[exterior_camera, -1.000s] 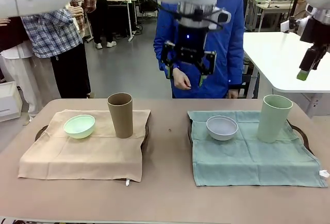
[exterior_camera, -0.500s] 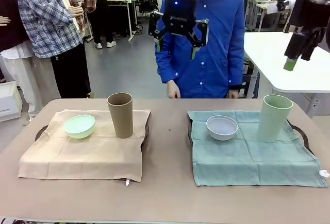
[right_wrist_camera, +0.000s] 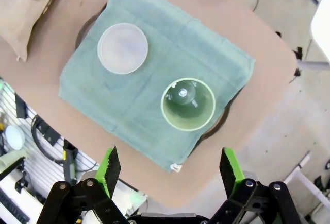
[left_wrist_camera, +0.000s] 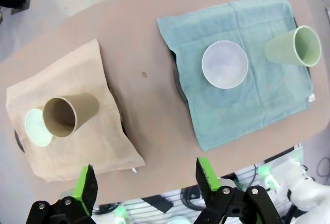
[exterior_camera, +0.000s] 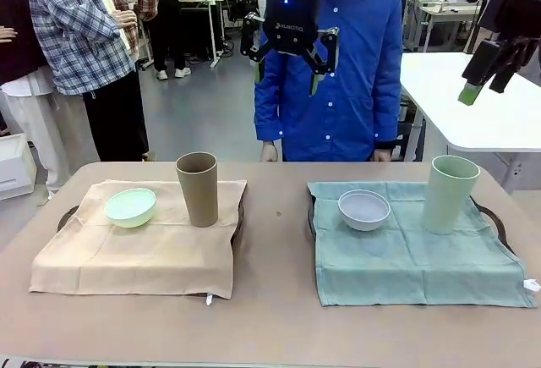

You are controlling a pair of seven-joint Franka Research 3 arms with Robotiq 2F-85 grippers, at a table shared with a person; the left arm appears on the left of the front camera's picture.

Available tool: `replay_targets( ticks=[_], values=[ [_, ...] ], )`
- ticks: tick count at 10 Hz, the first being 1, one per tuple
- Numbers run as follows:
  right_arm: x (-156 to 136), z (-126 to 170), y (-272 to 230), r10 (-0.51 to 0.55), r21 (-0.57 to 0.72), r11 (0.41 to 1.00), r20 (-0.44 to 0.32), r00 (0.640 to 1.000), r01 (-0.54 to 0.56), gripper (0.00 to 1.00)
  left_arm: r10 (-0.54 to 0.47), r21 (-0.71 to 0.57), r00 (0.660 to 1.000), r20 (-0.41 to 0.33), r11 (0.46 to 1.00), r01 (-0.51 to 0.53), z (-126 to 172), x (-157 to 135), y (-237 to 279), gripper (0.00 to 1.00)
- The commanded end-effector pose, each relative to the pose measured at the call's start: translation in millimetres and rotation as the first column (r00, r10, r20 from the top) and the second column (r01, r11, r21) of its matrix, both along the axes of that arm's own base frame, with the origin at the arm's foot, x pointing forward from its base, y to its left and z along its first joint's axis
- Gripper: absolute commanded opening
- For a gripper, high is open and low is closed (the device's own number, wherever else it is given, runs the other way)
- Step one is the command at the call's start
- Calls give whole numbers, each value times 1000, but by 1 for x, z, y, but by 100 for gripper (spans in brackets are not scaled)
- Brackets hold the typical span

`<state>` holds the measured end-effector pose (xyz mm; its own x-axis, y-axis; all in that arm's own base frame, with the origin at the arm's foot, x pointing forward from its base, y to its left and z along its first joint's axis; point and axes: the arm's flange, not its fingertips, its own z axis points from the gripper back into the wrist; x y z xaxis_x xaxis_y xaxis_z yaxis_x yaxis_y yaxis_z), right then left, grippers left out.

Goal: Set up a tray with a mat and arrange the tableware.
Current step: Place the Picnic Bowl and Reusable plastic cup back onto the Handle tray in front of the human's position.

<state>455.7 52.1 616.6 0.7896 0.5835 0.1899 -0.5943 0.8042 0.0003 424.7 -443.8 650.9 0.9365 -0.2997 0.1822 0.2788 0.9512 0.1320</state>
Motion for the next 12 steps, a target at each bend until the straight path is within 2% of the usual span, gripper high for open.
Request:
replay_targets(
  ticks=[1,12],
  values=[
    [-3,2,5,8,-18,1000,-17,1000,-8,100,-7,0,1000,-2,1000,7,2,-1,0,100],
    [-3,2,5,8,-18,1000,-17,1000,-8,100,-7,0,1000,-2,1000,7,2,-1,0,100]
  ],
)
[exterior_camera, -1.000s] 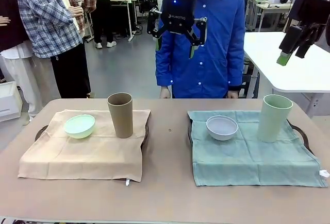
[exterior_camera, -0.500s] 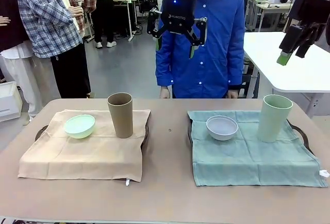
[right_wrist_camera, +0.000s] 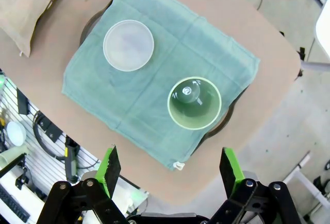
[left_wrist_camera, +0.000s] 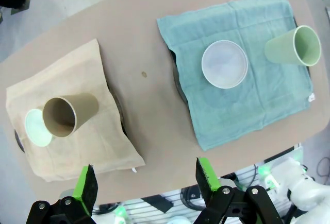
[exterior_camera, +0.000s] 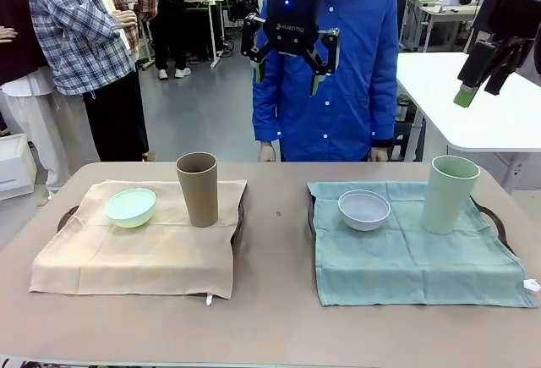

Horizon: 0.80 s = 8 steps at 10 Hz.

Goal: Set up a tray with a mat and arrange the tableware.
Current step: Place the Picnic Bowl and Reusable plastic cup back onto the Handle tray in front of the human's position.

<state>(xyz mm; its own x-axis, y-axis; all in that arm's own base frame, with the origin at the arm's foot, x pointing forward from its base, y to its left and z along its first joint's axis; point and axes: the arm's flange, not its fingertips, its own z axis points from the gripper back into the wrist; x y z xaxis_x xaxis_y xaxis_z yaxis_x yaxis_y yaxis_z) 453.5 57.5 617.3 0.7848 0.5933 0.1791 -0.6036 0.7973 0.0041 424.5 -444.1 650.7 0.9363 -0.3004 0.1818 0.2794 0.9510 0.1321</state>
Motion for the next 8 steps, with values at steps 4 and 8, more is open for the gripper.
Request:
replay_targets(
  ticks=[4,8],
  values=[
    [-6,-4,0,28,-16,999,-12,1000,-28,100,0,0,1000,0,1000,0,0,0,0,100],
    [-17,-34,-9,-130,-104,988,-114,985,119,100,-145,-141,970,-196,983,118,-24,-14,49,100]
  ],
)
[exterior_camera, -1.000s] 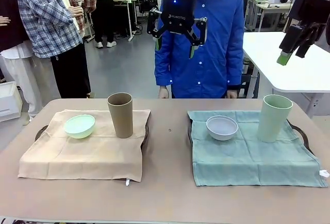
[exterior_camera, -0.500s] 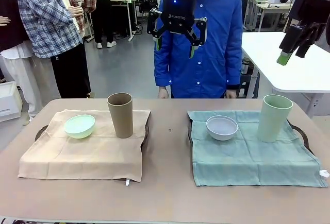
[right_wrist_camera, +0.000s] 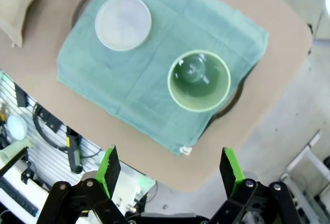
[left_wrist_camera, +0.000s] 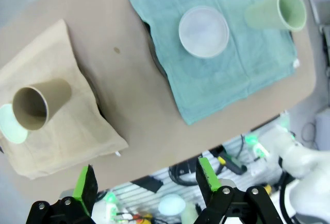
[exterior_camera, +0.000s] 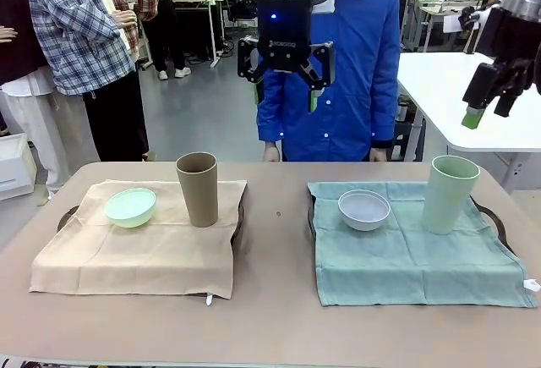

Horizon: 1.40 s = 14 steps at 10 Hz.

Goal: Set up a tray with a mat and arrange the tableware.
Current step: Place the Picnic Bowl and Reusable plastic cup back onto the Handle tray in front of the human's position.

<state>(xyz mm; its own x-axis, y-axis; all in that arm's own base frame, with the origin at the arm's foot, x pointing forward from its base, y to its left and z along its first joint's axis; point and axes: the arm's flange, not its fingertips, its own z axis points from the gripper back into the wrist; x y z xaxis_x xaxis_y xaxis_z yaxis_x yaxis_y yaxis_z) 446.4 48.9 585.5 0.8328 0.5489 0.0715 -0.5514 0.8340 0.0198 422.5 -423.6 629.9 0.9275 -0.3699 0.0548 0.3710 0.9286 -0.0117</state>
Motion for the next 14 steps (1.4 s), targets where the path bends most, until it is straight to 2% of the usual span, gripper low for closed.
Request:
replay_targets(
  ticks=[1,2,4,5,8,10,11,12,13,14],
  values=[
    [-17,-3,-7,-108,-81,991,-25,994,105,100,-64,-58,997,-52,996,61,-3,-19,52,100],
    [-22,-2,-14,-115,-91,989,-24,993,113,100,-77,-72,995,-59,995,73,-1,-23,79,100],
    [-28,-3,-28,-124,-79,989,-27,992,122,100,-90,-104,996,-24,991,87,9,-33,142,100],
    [-29,-4,-32,-143,-68,988,-35,989,140,100,-47,-126,999,-6,991,46,18,-39,180,100],
    [-26,-7,-45,-182,-39,983,-39,982,181,100,62,-159,998,-4,985,-62,19,-30,267,100],
    [-30,1,-56,-171,88,981,-25,985,173,100,185,-263,983,0,948,-179,20,-43,336,100],
    [-30,6,-73,-171,222,959,-37,985,175,100,233,-337,972,-1,915,-220,13,-50,363,100],
    [-31,11,-91,-189,377,906,-43,981,191,100,282,-404,959,-15,876,-264,7,-57,388,100],
    [-37,13,-111,-210,581,787,-65,976,208,100,324,-482,945,-42,822,-304,2,-71,413,100],
    [-43,12,-133,-242,703,676,-72,968,221,100,340,-581,938,-73,750,-317,-7,-77,430,100]
  ],
)
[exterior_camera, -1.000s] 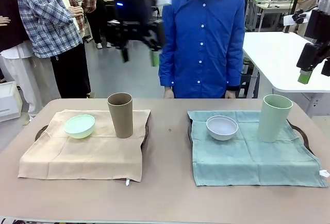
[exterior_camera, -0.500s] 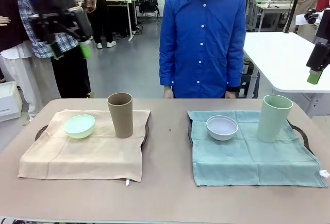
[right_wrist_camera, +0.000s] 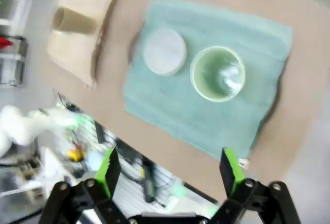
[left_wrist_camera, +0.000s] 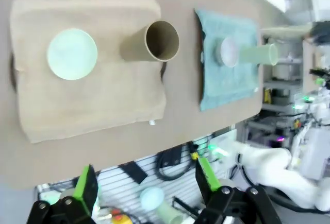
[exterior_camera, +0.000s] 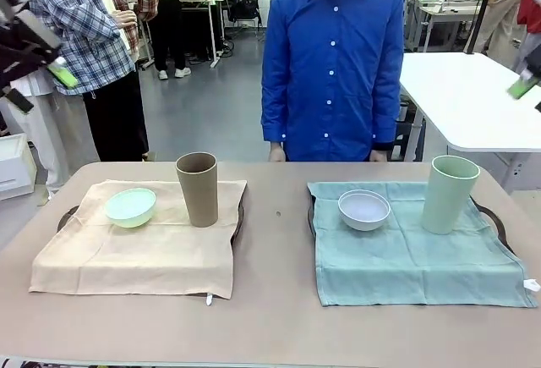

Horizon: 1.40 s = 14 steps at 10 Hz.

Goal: Set up a tray with a mat and arrange the tableware.
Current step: Place the Picnic Bowl and Reusable plastic cup back onto the Handle tray in front of the human's position.

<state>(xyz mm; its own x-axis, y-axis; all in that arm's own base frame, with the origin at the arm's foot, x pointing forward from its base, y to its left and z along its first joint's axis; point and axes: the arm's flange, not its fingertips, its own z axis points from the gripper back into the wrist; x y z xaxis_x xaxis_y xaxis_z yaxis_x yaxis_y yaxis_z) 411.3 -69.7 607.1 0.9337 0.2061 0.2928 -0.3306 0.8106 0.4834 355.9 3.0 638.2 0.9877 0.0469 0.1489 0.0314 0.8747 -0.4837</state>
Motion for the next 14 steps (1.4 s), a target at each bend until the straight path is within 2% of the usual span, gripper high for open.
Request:
replay_targets(
  ticks=[1,2,3,4,8,9,10,11,12,14],
  values=[
    [-16,-14,-34,-50,318,948,54,997,30,100,27,-204,997,72,979,-11,-25,-15,9,100],
    [-21,-17,-46,-89,335,940,55,995,65,100,41,-235,995,86,972,-20,-26,-18,18,100],
    [-26,-19,-49,-94,249,965,35,995,83,100,54,-201,995,85,979,-36,-26,-19,16,100],
    [-15,-3,-46,-88,274,959,39,995,74,100,52,-185,998,32,982,-45,-16,-15,23,100],
    [-18,-5,-49,-96,275,958,40,995,82,100,52,-185,998,32,982,-45,-16,-15,23,100],
    [-17,2,-49,-53,396,916,-55,997,70,100,55,-197,998,36,979,-47,-19,-16,21,100],
    [-20,-4,-57,-28,457,886,-105,994,73,100,34,-345,996,-85,936,-61,-18,-1,41,100],
    [-26,-14,-68,-4,537,839,-155,988,88,100,2,-430,986,-169,899,-76,-24,6,63,100],
    [-26,-30,-81,20,632,767,-202,979,115,100,-26,-480,969,-246,872,-98,-32,17,86,100],
    [-31,-72,-101,45,688,705,-287,957,173,100,-88,-590,952,-294,800,-108,-52,20,119,100]
  ],
)
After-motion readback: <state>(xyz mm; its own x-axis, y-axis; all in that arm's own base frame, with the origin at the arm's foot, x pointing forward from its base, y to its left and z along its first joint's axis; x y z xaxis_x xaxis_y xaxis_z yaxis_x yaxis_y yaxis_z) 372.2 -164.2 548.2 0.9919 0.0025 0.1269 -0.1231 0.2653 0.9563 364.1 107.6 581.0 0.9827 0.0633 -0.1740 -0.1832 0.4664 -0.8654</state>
